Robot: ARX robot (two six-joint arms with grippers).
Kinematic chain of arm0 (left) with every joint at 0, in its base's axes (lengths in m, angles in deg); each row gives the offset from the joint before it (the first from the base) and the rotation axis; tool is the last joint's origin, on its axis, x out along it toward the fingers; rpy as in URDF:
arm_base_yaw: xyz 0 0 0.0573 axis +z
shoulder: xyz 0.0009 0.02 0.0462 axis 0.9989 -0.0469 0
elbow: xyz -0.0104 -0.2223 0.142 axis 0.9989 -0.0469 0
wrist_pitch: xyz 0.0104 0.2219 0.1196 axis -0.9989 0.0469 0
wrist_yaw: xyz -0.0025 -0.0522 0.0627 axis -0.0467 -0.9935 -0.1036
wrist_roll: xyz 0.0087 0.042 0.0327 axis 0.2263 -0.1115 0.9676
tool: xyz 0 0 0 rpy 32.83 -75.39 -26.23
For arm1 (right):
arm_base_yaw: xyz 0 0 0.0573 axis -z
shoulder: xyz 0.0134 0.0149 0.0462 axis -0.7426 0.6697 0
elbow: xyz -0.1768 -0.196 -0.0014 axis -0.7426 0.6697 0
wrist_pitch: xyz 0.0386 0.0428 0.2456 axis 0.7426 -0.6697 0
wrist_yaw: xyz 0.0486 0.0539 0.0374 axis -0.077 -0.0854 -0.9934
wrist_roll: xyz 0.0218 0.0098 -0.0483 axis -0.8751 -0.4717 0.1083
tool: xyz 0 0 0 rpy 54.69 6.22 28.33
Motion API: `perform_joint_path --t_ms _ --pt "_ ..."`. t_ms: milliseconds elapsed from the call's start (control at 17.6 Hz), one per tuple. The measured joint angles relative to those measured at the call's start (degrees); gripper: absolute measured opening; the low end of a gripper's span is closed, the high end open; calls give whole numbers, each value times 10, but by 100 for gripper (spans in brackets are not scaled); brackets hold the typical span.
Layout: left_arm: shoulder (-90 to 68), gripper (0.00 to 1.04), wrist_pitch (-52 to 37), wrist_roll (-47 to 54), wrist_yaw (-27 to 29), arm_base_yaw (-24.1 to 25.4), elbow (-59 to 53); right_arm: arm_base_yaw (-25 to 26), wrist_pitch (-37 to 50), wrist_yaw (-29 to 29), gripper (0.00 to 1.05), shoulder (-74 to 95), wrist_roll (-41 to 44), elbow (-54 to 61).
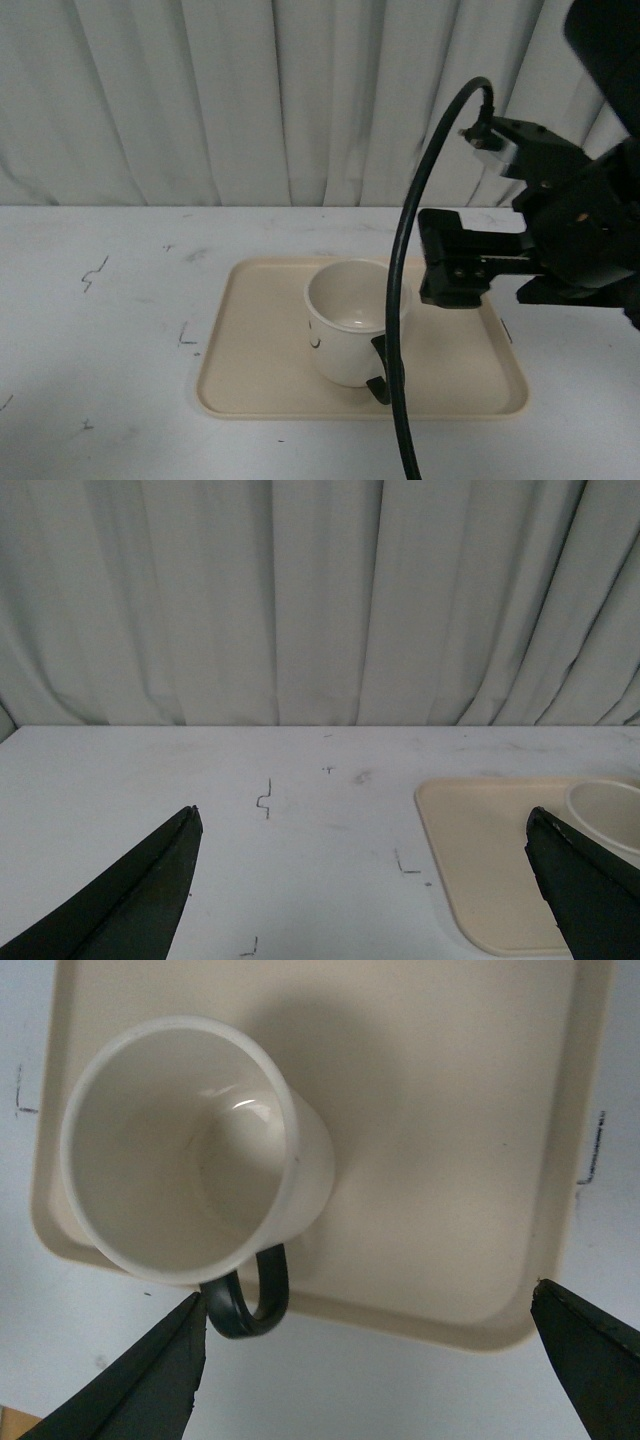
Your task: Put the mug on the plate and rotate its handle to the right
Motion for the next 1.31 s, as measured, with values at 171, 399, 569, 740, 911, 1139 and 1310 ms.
perform_joint_path --t_ms 171,399,569,740,911,1139,1310 --pt "0 98 0 0 0 0 0 -22 -8 -4 98 57 -56 -61" --pt "0 98 0 0 0 0 0 -33 -23 10 98 118 -99 -118" --pt "0 98 0 0 0 0 0 -49 -39 31 98 160 -105 -156" --pt "0 98 0 0 0 0 0 -61 -52 44 86 188 -105 -181" --pt "0 98 0 0 0 0 0 -66 -58 53 55 206 -104 -188" --pt "0 98 0 0 0 0 0 -65 -73 64 11 207 -67 -195" --pt "0 98 0 0 0 0 0 -54 -108 47 3 205 13 -215"
